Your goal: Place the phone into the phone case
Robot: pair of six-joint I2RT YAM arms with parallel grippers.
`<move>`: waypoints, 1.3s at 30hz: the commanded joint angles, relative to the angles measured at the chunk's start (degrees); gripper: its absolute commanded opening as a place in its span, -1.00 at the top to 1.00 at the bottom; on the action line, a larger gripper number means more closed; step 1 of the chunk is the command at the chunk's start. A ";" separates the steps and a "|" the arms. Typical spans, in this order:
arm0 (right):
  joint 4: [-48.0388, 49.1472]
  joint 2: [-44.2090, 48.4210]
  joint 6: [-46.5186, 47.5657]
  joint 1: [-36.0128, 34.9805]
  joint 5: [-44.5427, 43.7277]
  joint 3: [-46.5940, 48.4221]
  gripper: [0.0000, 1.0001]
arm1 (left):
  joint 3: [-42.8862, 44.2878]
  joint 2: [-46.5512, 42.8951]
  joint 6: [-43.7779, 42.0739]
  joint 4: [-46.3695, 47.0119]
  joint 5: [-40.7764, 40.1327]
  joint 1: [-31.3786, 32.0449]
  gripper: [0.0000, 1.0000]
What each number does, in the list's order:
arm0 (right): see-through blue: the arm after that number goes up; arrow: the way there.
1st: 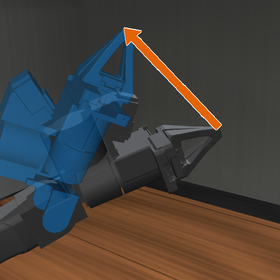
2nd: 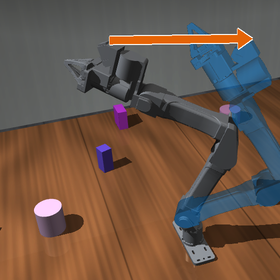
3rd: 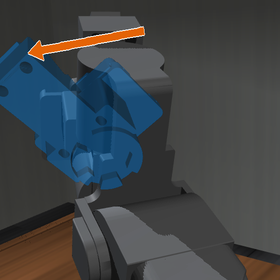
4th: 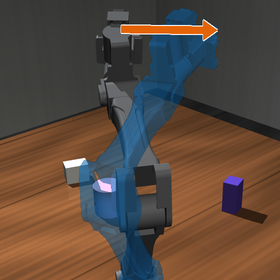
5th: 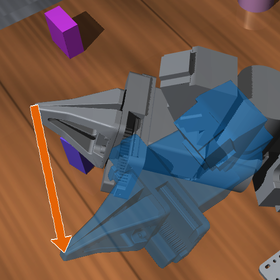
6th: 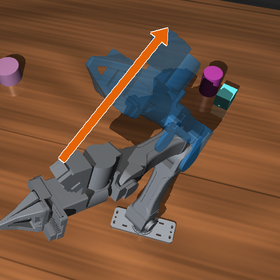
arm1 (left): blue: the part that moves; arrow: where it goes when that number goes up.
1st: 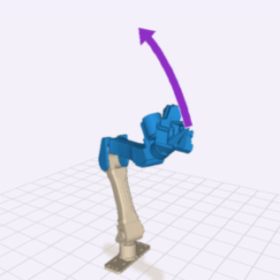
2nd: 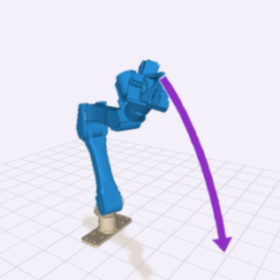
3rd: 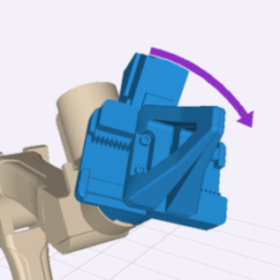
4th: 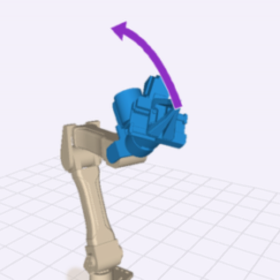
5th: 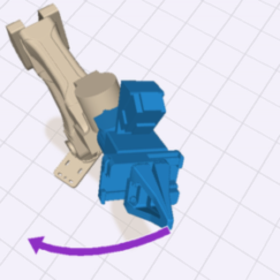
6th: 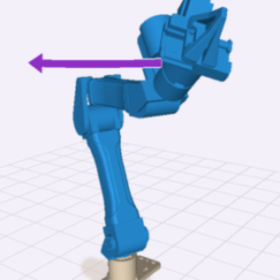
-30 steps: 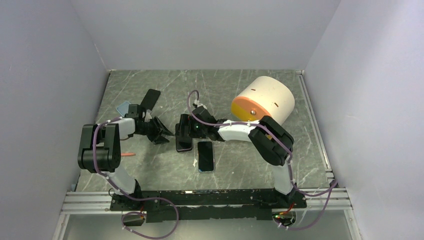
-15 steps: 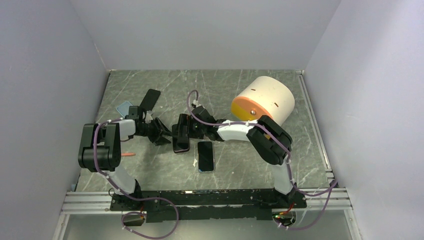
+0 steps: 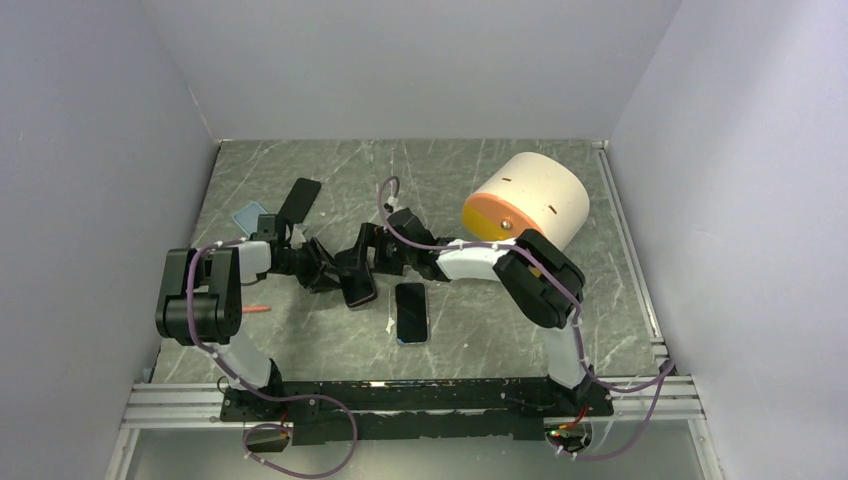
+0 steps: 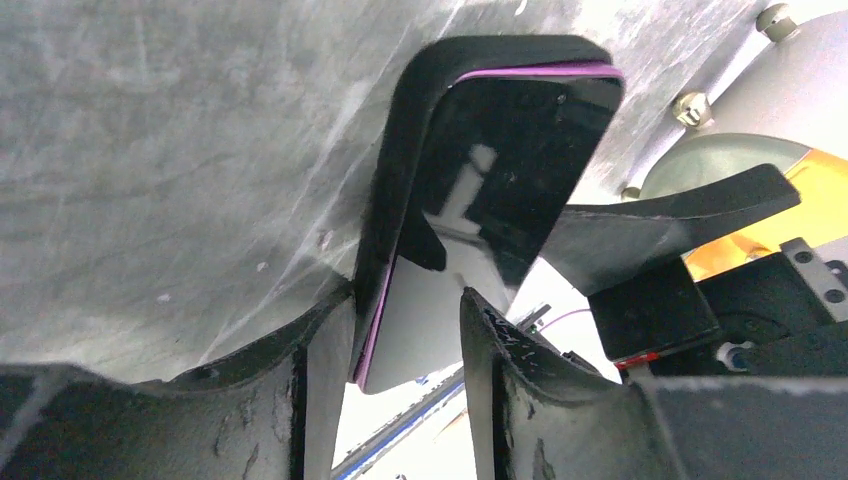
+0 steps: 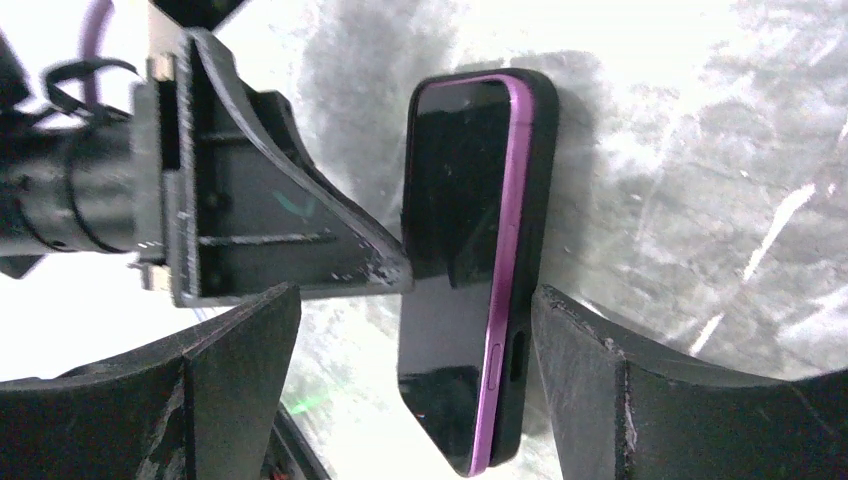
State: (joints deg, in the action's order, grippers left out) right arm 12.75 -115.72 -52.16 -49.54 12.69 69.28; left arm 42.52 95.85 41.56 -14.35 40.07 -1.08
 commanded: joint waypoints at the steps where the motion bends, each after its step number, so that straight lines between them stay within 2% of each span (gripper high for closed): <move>1: 15.17 1.69 -7.31 -1.24 8.54 -1.33 -0.71 | -2.70 -0.95 1.07 1.58 -0.32 0.71 0.06; 5: 17.48 2.12 -8.60 -1.25 8.51 -1.01 -0.67 | -3.38 -0.57 2.27 2.70 1.21 0.76 0.07; 12: 16.22 3.17 -8.02 -1.17 8.77 -3.16 -0.64 | -2.09 -3.11 -0.29 -2.23 -3.08 2.21 0.07; 20: 20.91 3.49 -8.18 -1.09 12.34 -4.74 -0.47 | -1.59 -3.29 -2.06 -6.38 -6.50 2.21 0.08; 24: 20.41 3.62 -8.09 -1.09 12.27 -4.65 -0.46 | -1.48 -3.41 -3.16 -8.50 -8.67 2.21 0.16; 26: 20.49 3.57 -8.21 -1.11 12.29 -4.83 -0.44 | -1.88 -4.15 -2.89 -8.32 -8.78 2.22 0.28; 31: 21.11 3.10 -8.88 -1.13 12.55 -5.44 -0.41 | -3.06 -5.95 -1.64 -6.24 -7.13 2.16 0.35; 39: 19.28 2.77 -8.42 -1.17 12.12 -5.85 -0.38 | -2.97 -6.25 -2.36 -6.88 -7.35 2.21 0.30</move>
State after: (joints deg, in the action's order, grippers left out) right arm 28.62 -115.28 -58.50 -48.31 18.57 63.66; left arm 40.36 90.15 40.14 -22.06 35.11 0.34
